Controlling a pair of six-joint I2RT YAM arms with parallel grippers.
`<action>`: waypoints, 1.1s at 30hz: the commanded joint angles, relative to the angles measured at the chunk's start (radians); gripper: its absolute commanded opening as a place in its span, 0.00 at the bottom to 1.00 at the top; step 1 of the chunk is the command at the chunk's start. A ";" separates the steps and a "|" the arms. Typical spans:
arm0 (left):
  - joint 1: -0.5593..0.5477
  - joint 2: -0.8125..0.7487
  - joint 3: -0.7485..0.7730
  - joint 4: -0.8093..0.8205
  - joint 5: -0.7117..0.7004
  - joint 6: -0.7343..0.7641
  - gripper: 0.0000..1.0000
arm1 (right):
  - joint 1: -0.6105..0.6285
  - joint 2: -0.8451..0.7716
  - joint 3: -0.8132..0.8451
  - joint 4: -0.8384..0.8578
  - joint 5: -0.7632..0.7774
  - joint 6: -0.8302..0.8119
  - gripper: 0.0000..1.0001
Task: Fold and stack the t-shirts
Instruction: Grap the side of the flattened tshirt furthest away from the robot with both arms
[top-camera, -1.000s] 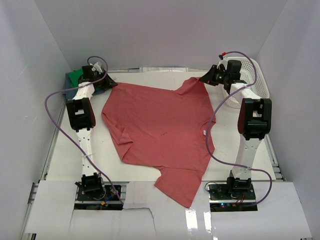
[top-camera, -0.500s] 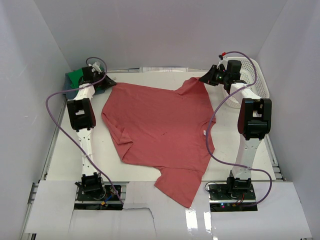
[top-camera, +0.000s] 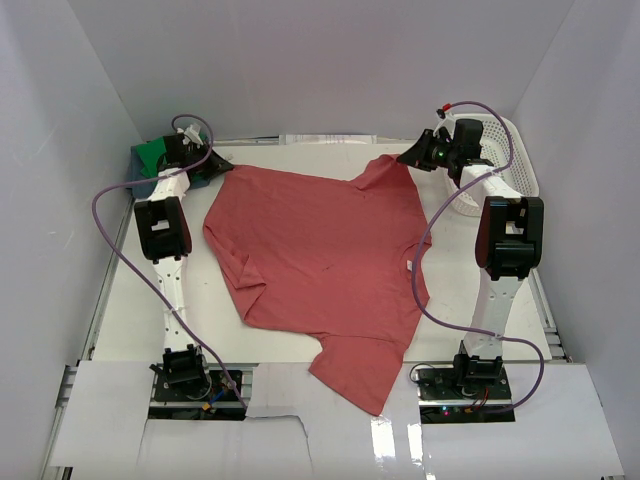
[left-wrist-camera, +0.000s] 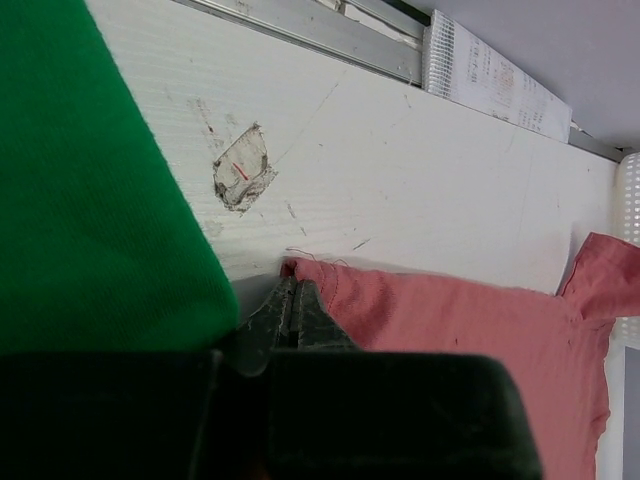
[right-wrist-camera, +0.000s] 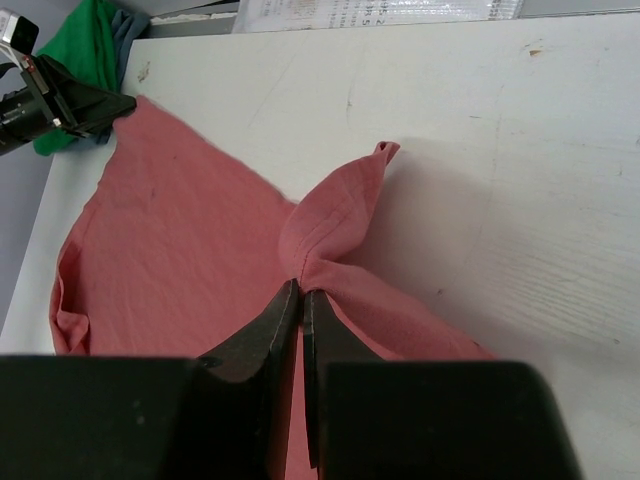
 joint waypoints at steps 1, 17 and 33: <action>0.009 -0.065 -0.003 0.014 0.028 0.013 0.00 | 0.000 -0.036 0.043 -0.004 -0.030 -0.018 0.08; 0.008 -0.199 -0.098 0.093 0.059 0.026 0.00 | 0.002 -0.122 -0.023 -0.016 -0.057 -0.042 0.08; 0.008 -0.309 -0.242 0.153 0.050 0.036 0.00 | 0.002 -0.246 -0.167 -0.007 -0.077 -0.039 0.08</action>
